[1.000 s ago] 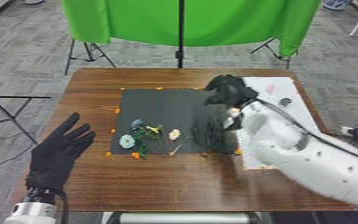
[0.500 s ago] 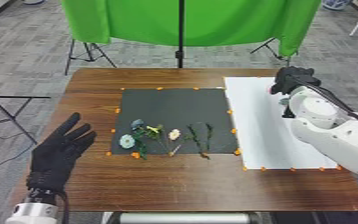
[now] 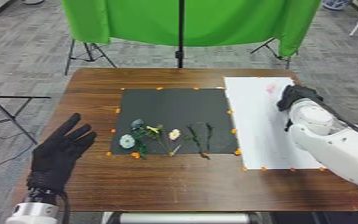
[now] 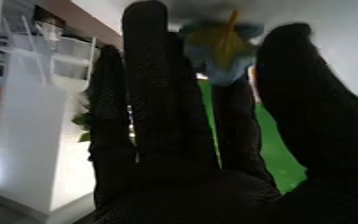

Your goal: Arrange flowers

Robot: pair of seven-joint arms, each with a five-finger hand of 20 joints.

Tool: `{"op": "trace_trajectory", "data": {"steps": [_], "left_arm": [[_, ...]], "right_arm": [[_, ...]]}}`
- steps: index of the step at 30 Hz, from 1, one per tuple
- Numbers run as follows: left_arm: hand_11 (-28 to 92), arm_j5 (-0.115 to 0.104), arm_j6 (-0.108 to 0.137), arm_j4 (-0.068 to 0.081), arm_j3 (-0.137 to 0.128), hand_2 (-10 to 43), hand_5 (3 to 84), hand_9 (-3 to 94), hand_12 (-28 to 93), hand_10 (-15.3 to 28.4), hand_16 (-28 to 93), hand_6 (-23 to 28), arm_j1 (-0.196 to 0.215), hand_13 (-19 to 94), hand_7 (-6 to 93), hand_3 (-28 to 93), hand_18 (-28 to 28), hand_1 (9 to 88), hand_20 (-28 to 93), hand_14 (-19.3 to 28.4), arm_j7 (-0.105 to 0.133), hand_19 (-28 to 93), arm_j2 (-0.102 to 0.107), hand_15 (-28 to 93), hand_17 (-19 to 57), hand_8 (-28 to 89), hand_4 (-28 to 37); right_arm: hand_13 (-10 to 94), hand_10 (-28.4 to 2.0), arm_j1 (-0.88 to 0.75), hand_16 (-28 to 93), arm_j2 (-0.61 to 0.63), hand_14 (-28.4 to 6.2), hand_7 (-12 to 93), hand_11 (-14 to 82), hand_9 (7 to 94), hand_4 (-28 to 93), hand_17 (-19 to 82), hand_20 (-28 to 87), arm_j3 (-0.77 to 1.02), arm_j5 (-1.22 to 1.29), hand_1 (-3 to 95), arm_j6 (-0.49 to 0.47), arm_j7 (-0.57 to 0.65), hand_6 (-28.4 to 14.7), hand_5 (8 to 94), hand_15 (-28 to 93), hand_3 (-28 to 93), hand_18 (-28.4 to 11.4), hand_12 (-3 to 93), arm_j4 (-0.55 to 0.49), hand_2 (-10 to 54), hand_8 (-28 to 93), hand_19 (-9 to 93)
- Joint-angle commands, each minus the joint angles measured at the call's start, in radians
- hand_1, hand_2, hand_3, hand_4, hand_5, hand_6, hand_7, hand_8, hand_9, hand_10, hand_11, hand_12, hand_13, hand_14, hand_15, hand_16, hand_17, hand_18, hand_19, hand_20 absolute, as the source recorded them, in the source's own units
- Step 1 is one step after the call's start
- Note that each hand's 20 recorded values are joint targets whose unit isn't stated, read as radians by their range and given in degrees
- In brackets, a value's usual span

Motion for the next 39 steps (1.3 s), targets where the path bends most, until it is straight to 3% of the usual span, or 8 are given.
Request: {"op": "trace_trajectory", "data": {"steps": [1, 3, 7, 12, 15, 21, 24, 39], "left_arm": [[22, 0.001, 0.004, 0.004, -0.002, 5.7, 37.1, 34.4, 10, 19.9, -9, 8.3, 0.000, 23, 11.0, 80, 26.7, 23.7, 6, 27.8, -0.007, 55, -0.008, 48, -10.7, -10, -24.7], [22, 0.004, 0.001, 0.002, -0.006, 5.7, 37.1, 34.4, 10, 19.9, -9, 8.3, 0.003, 23, 11.0, 80, 26.7, 23.8, 6, 27.8, -0.013, 55, -0.015, 48, -10.7, -10, -24.8], [22, -0.007, 0.011, 0.000, -0.003, 5.8, 37.1, 34.4, 10, 19.9, -9, 8.3, 0.012, 23, 11.1, 80, 26.6, 23.7, 6, 27.9, 0.000, 55, -0.002, 48, -10.7, -10, -24.8], [22, 0.001, 0.004, -0.004, -0.014, 5.8, 37.2, 34.5, 10, 20.0, -9, 8.5, 0.020, 23, 10.9, 80, 26.7, 23.8, 6, 27.8, -0.010, 55, -0.014, 48, -10.7, -10, -24.8], [22, -0.016, 0.017, -0.004, -0.005, 5.8, 37.2, 34.5, 10, 20.0, -9, 8.5, 0.022, 23, 10.9, 80, 26.7, 23.8, 6, 27.8, 0.014, 55, 0.015, 48, -10.7, -10, -24.8], [22, 0.004, 0.001, -0.006, -0.011, 5.9, 37.2, 34.6, 10, 20.0, -9, 8.5, 0.016, 23, 10.9, 80, 26.6, 23.8, 6, 27.9, -0.011, 55, -0.008, 48, -10.7, -10, -24.8], [22, -0.004, 0.012, -0.006, -0.004, 5.9, 37.3, 34.6, 10, 20.0, -9, 8.5, 0.023, 23, 10.9, 80, 26.7, 23.9, 6, 28.0, 0.007, 55, -0.001, 48, -10.7, -10, -24.8], [22, 0.004, -0.003, -0.001, -0.013, 5.9, 37.4, 34.7, 10, 20.1, -9, 8.5, 0.015, 23, 10.8, 80, 26.7, 23.7, 6, 27.9, -0.023, 55, -0.010, 48, -10.7, -10, -24.9]], "right_arm": [[81, -7.7, -0.062, 32, -0.030, 0.4, 19, 8.2, 82.6, -28, 37, 27, -0.032, -0.032, 56.7, 0.059, 0.011, 3.6, 76.1, 33, 66, -13.7, 24.4, 0.018, -9.5, -4, 74], [87, -5.5, -0.068, 34, -0.014, 1.4, 21, 8.7, 92.1, -28, 42, 29, -0.047, -0.041, 61.5, 0.098, 0.008, 3.1, 83.8, 34, 63, -12.3, 30.8, 0.007, -9.5, 0, 75], [88, -4.6, -0.068, 35, 0.021, 1.3, 21, 10.3, 93.5, -28, 43, 29, -0.071, -0.074, 62.7, 0.233, -0.016, 2.4, 85.6, 35, 64, -11.8, 32.0, -0.041, -9.5, 0, 76], [89, -4.6, -0.050, 34, 0.019, 0.6, 21, 11.3, 93.7, -28, 43, 30, -0.065, -0.094, 61.3, 0.376, -0.080, 2.1, 85.9, 37, 66, -12.1, 32.1, -0.149, -9.5, 1, 76], [88, -4.9, -0.031, 34, -0.006, 0.3, 21, 11.2, 93.7, -28, 43, 30, -0.071, -0.098, 60.7, 0.405, -0.156, 2.0, 85.9, 38, 67, -12.2, 32.3, -0.220, -9.5, 1, 76], [86, -5.5, -0.070, 32, -0.092, -0.4, 22, 9.8, 93.4, -28, 40, 31, -0.051, -0.124, 59.5, 0.335, -0.265, 2.0, 84.5, 41, 69, -11.6, 33.8, -0.328, -9.5, 1, 76], [85, -5.8, -0.102, 32, -0.126, -0.5, 23, 9.6, 93.1, -28, 39, 30, -0.055, -0.144, 58.6, 0.289, -0.291, 2.3, 83.7, 42, 70, -11.9, 34.2, -0.355, -9.5, 1, 76], [68, -7.5, -0.114, 27, -0.155, -3.2, 20, 9.5, 84.1, -28, 24, 30, -0.149, -0.258, 51.5, 0.224, -0.245, 3.0, 76.5, 48, 74, -16.9, 31.0, -0.333, -9.5, -3, 74]]}}
